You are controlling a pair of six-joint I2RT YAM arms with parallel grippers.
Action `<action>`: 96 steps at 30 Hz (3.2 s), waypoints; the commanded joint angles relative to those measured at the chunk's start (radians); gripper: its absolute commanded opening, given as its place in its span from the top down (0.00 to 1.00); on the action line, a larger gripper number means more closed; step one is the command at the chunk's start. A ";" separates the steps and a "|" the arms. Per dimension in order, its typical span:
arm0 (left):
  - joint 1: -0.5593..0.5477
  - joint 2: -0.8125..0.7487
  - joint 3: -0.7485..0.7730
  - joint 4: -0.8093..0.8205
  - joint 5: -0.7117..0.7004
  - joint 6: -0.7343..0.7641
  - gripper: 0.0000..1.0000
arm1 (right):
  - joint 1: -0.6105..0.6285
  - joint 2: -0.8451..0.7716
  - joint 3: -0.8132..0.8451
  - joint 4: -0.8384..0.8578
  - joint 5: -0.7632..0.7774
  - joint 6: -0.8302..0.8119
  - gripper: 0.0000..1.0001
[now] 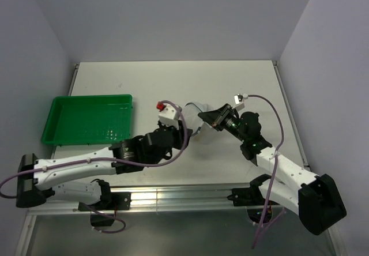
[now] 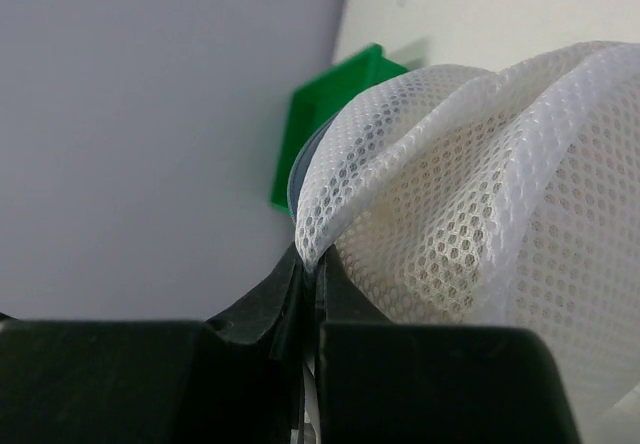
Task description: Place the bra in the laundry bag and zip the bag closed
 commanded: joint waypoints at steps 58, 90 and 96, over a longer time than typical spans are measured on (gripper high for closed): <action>0.026 0.279 -0.181 0.561 -0.075 -0.430 0.73 | 0.011 -0.042 -0.220 0.315 0.059 0.078 1.00; -0.007 -0.086 -0.510 0.456 -0.079 -0.432 1.00 | -0.150 0.072 -0.044 0.094 -0.233 -0.132 0.77; -0.058 0.010 -0.382 0.403 -0.181 -0.376 1.00 | -0.127 -0.075 -0.031 -0.158 -0.112 -0.223 0.11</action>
